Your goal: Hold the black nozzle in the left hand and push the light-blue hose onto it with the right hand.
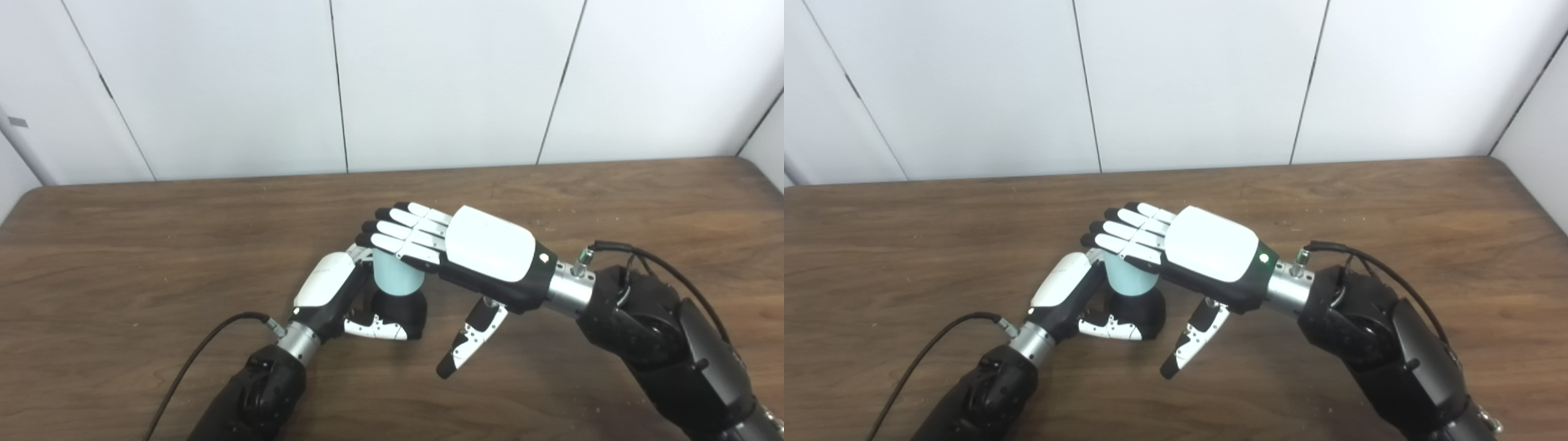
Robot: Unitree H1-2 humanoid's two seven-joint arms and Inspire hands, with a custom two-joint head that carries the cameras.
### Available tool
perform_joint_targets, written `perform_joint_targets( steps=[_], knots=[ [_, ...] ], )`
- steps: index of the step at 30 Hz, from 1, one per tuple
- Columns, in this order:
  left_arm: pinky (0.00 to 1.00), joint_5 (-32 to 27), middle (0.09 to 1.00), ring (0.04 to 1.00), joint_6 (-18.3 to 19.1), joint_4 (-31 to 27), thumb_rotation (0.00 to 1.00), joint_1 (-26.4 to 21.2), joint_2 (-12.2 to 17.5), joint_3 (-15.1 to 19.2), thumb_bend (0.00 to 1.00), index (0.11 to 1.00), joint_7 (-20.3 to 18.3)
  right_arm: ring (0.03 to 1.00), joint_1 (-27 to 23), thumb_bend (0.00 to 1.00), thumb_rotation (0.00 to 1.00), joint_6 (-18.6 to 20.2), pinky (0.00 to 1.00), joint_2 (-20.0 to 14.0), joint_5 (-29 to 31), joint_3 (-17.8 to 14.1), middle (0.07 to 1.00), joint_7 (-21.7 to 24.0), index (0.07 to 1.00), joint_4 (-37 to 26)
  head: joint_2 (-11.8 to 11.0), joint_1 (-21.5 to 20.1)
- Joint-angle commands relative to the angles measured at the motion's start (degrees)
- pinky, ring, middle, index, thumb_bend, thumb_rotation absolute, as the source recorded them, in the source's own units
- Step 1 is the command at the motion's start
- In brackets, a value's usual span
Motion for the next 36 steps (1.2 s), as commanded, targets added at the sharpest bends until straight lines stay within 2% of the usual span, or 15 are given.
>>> perform_joint_targets(
  steps=[1, 19, 36],
  knots=[
    [1.0, 1.32, 0.91, 1.0, 1.37, 6.7, 0.52, 11.48, 1.15, -3.25, 0.75, 0.411, -1.57, 1.0, -0.39, 0.78, 0.47, -0.28, 0.98, -0.42, -0.76, 0.78, 1.0, 1.05, 1.0, 0.44, 0.1, -0.01],
    [1.0, 1.41, 0.91, 1.0, 1.13, 6.58, 0.52, 11.5, 1.21, -3.24, 0.75, 0.417, -1.38, 1.0, -0.12, 0.78, 0.46, 0.43, 0.97, -1.93, -0.36, 0.7, 1.0, 2.26, 1.0, -0.41, 0.29, 0.01],
    [1.0, 1.5, 0.91, 1.0, 1.3, 6.35, 0.52, 11.49, 1.46, -3.16, 0.75, 0.415, -1.78, 1.0, 1.97, 0.79, 0.44, 0.35, 0.96, -3.27, -0.61, -0.66, 1.0, 1.09, 1.0, -1.02, 0.59, -0.1]
  ],
)
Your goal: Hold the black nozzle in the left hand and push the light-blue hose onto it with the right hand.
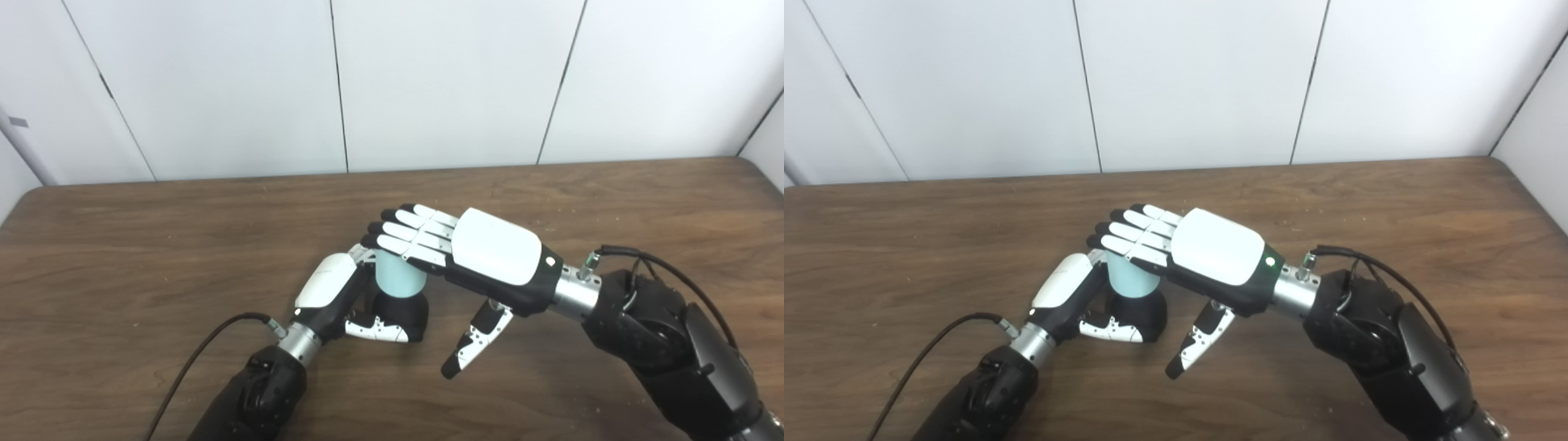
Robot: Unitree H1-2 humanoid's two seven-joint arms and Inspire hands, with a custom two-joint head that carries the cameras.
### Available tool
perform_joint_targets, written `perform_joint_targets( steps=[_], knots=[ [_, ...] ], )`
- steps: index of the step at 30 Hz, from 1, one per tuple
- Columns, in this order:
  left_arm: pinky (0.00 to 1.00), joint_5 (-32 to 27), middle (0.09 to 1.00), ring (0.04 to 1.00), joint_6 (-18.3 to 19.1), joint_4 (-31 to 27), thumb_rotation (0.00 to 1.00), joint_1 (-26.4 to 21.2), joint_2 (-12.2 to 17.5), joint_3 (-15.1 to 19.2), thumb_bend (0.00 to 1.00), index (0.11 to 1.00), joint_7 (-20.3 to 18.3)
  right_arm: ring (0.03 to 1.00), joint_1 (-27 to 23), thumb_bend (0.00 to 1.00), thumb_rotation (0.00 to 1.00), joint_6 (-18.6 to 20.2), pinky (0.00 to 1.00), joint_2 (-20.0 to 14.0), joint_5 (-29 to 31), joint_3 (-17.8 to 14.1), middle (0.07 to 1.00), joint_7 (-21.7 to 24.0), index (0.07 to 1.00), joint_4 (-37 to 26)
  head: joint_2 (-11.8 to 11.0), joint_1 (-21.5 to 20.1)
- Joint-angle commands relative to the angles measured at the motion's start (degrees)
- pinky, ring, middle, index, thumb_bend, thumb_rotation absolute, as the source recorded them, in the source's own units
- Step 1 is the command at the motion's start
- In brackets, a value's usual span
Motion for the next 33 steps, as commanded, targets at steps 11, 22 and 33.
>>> perform_joint_targets(
  steps=[11, 22, 33],
  knots=[
    [1.0, 1.35, 0.91, 1.0, 1.31, 6.47, 0.52, 11.4, 1.52, -3.05, 0.75, 0.416, -1.61, 0.998, 0.92, 0.79, 0.44, 0.57, 0.96, -2.48, -0.88, 0.0, 1.0, 2.13, 1.0, -0.64, 0.14, 0.04],
    [1.0, 1.36, 0.91, 1.0, 1.61, 5.85, 0.52, 11.55, 1.61, -3.02, 0.74, 0.416, -1.89, 0.998, 1.24, 0.79, 0.44, 1.22, 0.96, -2.79, 0.09, -0.24, 1.0, 2.39, 1.0, -0.53, 0.29, 0.06],
    [1.0, 1.38, 0.91, 1.0, 1.57, 5.88, 0.52, 11.61, 1.7, -2.99, 0.74, 0.414, -1.93, 0.994, 0.3, 0.79, 0.44, 2.65, 0.96, -1.21, 0.07, 0.34, 1.0, 2.6, 1.0, -0.02, 0.32, 0.02]
  ],
)
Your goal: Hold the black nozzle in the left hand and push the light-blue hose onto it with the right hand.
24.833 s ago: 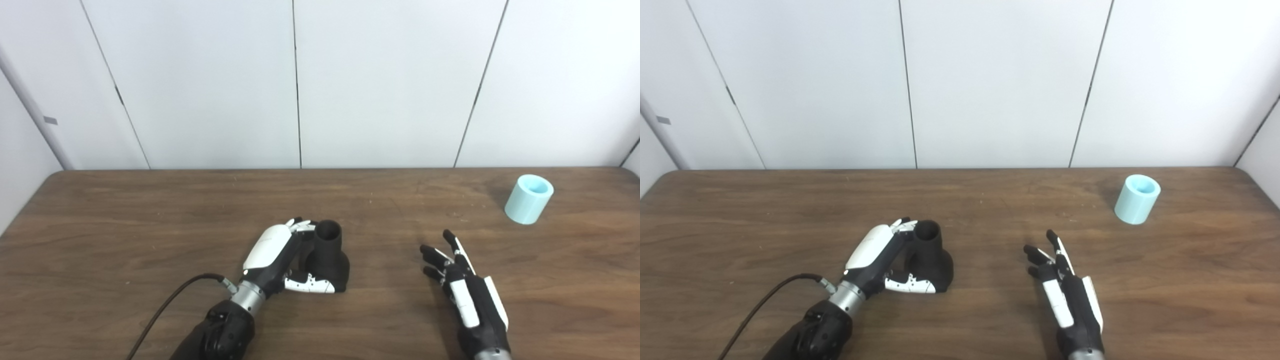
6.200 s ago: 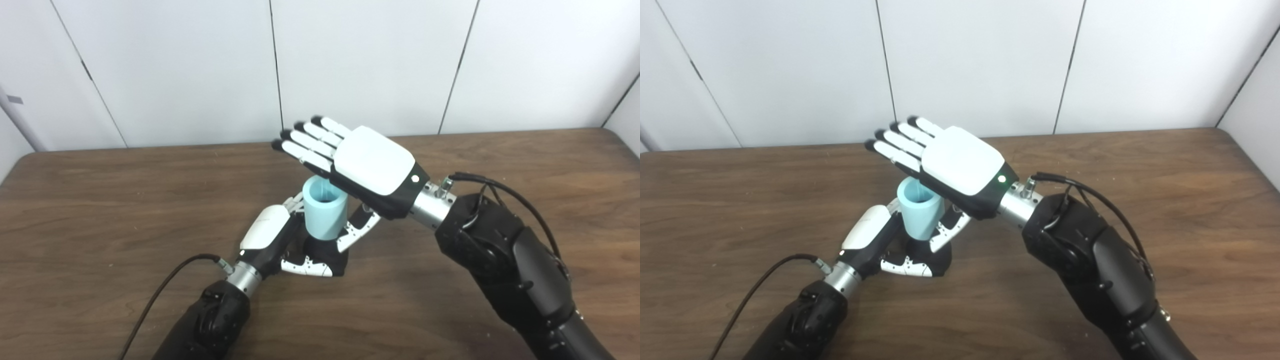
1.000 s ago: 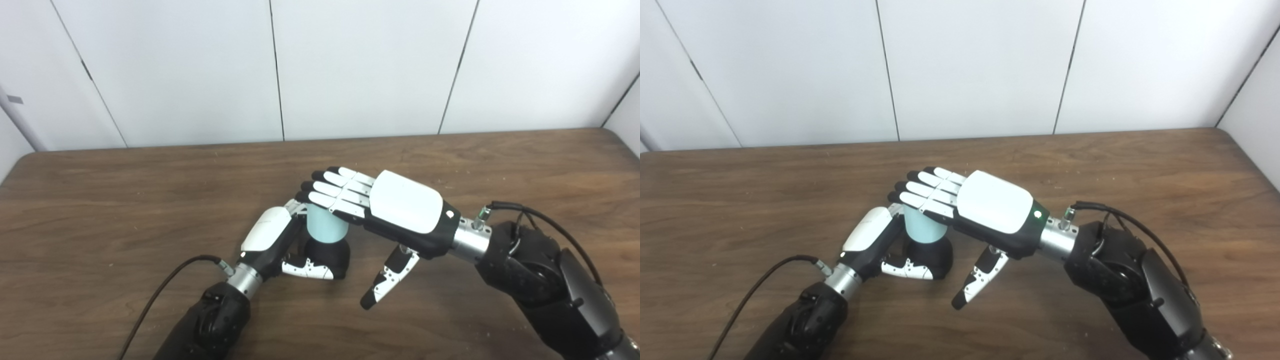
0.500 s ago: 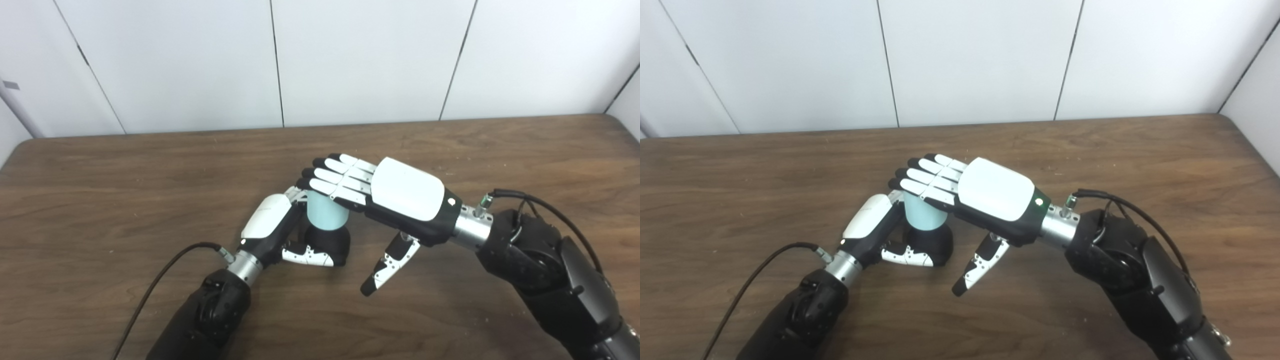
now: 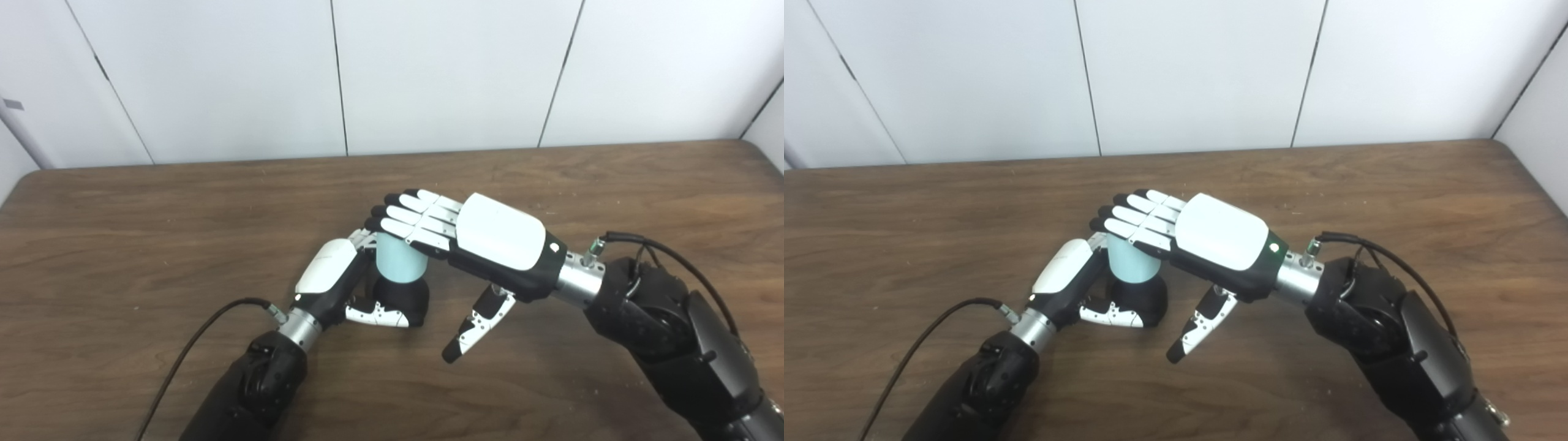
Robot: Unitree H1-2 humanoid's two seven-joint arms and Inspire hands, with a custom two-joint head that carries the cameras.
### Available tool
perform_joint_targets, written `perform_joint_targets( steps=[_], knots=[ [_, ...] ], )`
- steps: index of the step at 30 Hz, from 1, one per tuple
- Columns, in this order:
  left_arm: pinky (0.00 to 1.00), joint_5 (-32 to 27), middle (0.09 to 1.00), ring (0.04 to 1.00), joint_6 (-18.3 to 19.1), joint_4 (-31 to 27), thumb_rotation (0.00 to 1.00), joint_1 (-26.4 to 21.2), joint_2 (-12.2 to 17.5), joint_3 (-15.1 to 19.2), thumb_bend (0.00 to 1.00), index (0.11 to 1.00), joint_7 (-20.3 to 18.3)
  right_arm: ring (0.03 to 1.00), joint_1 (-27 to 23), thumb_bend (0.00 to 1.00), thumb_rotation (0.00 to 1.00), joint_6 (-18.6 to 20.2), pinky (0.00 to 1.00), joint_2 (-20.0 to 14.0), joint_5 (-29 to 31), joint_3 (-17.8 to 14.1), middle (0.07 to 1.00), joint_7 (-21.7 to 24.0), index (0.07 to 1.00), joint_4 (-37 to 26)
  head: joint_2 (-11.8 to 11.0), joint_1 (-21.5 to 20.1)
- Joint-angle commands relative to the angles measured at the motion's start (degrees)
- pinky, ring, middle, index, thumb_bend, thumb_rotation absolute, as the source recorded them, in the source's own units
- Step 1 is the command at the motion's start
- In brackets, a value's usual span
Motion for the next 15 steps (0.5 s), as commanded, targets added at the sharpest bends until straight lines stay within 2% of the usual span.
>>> perform_joint_targets(
  steps=[1, 15],
  knots=[
    [1.0, 1.38, 0.91, 1.0, 1.48, 6.64, 0.52, 11.04, 1.65, -2.98, 0.74, 0.414, -1.66, 0.994, -0.52, 0.79, 0.43, 1.99, 0.96, -1.02, -0.63, 0.5, 1.0, 2.96, 1.0, 0.2, 0.09, -0.05],
    [1.0, 1.36, 0.91, 1.0, 2.16, 6.03, 0.52, 11.14, 1.54, -3.24, 0.74, 0.409, -1.71, 0.985, -3.41, 0.81, 0.45, 3.34, 0.96, 0.29, -1.69, 1.61, 1.0, 3.59, 1.0, 1.95, 0.31, 0.02]
  ],
)
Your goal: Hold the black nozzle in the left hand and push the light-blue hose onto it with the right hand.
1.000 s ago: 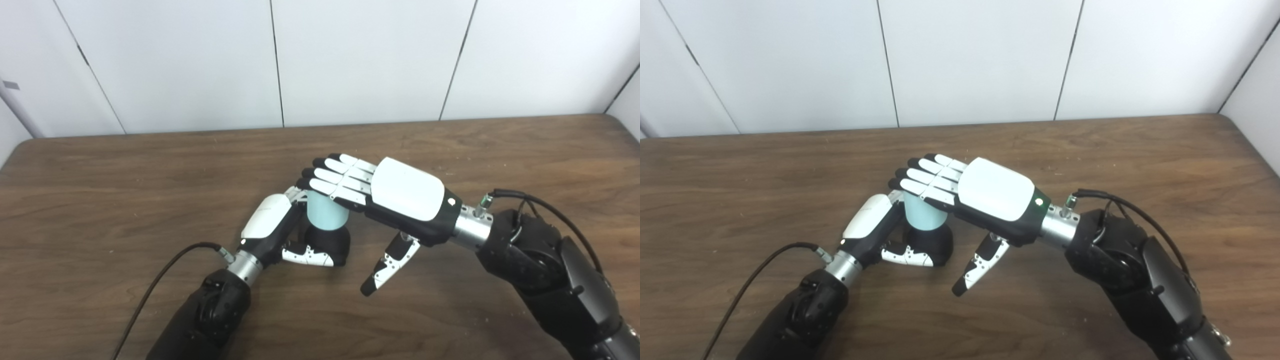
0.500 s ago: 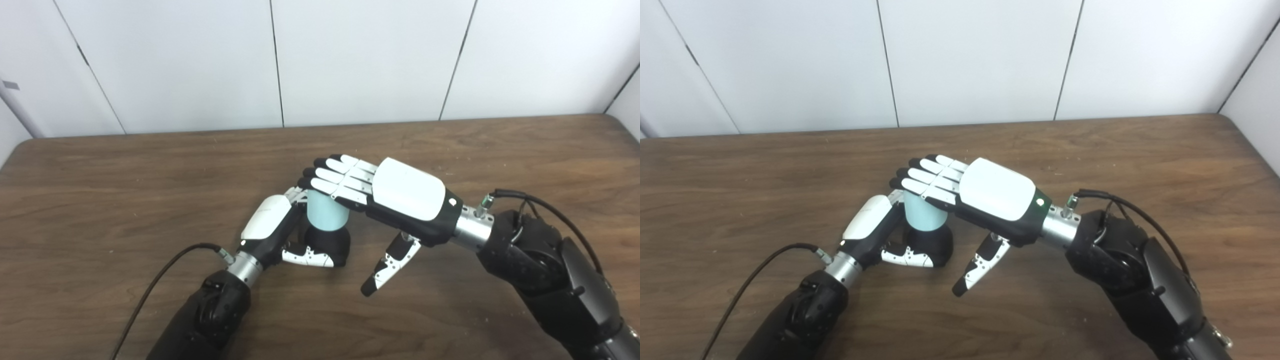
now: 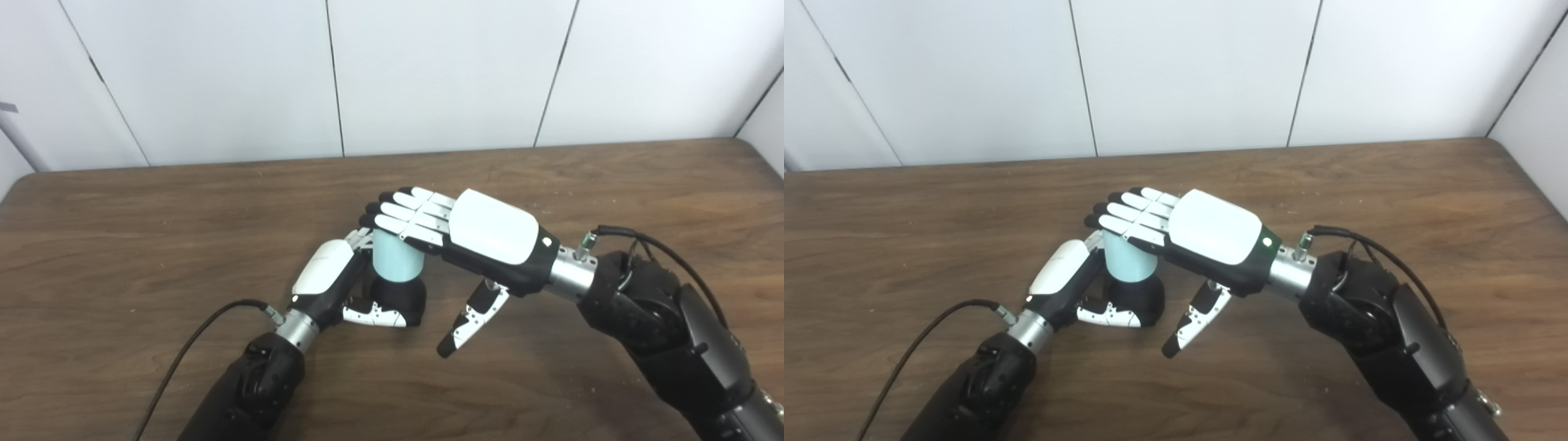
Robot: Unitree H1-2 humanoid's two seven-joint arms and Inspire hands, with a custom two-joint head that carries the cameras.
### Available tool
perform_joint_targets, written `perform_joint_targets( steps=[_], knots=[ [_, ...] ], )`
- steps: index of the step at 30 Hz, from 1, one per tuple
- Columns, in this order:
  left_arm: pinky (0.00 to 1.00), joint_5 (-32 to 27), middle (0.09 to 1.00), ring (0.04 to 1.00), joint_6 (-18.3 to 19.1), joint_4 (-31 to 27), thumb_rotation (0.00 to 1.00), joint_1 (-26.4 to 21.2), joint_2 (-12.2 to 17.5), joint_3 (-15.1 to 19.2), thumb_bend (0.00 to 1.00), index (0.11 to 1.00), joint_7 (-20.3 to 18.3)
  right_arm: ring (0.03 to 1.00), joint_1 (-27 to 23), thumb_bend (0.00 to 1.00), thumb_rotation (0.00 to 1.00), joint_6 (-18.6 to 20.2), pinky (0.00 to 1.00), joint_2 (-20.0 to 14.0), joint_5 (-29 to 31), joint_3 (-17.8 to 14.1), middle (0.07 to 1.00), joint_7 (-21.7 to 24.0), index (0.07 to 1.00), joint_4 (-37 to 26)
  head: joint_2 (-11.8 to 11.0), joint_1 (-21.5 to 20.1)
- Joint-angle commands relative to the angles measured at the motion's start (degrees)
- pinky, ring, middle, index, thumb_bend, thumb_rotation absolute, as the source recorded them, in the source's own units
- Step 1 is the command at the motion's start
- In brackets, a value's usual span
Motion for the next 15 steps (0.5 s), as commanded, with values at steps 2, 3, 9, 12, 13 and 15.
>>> perform_joint_targets(
  steps=[2, 3, 9, 12, 13, 15],
  knots=[
    [1.0, 1.34, 0.91, 1.0, 1.34, 6.28, 0.52, 10.77, 1.24, -3.26, 0.74, 0.408, -1.94, 0.985, -1.73, 0.81, 0.45, 3.17, 0.96, -0.07, -1.72, 0.8, 1.0, 3.56, 1.0, 0.36, 0.08, -0.18],
    [1.0, 1.31, 0.91, 1.0, 1.38, 6.24, 0.52, 10.76, 1.23, -3.26, 0.74, 0.408, -1.95, 0.985, -1.77, 0.81, 0.45, 3.5, 0.96, -0.05, -1.89, 0.9, 1.0, 3.77, 1.0, 0.08, 0.09, -0.19],
    [1.0, 1.23, 0.91, 1.0, 1.29, 6.39, 0.51, 10.7, 1.16, -3.37, 0.74, 0.407, -1.79, 0.984, -1.71, 0.82, 0.46, 3.42, 0.96, -0.28, -2.36, 1.79, 1.0, 4.05, 1.0, -0.46, 0.14, -0.17],
    [1.0, 1.17, 0.91, 1.0, 1.13, 6.49, 0.51, 10.7, 1.22, -3.43, 0.74, 0.405, -1.65, 0.984, -1.69, 0.82, 0.46, 3.11, 0.96, -0.37, -2.44, 2.14, 1.0, 4.03, 1.0, -0.47, 0.15, -0.15],
    [1.0, 1.17, 0.91, 1.0, 1.09, 6.5, 0.51, 10.71, 1.23, -3.43, 0.74, 0.405, -1.62, 0.984, -1.71, 0.82, 0.45, 3.07, 0.96, -0.37, -2.43, 2.2, 1.0, 4.03, 1.0, -0.45, 0.2, -0.15],
    [1.0, 1.14, 0.91, 1.0, 1.04, 6.53, 0.51, 10.69, 1.26, -3.43, 0.74, 0.405, -1.6, 0.985, -1.73, 0.81, 0.45, 2.92, 0.96, -0.36, -2.39, 2.34, 1.0, 3.98, 1.0, -0.32, 0.28, -0.09]
  ],
)
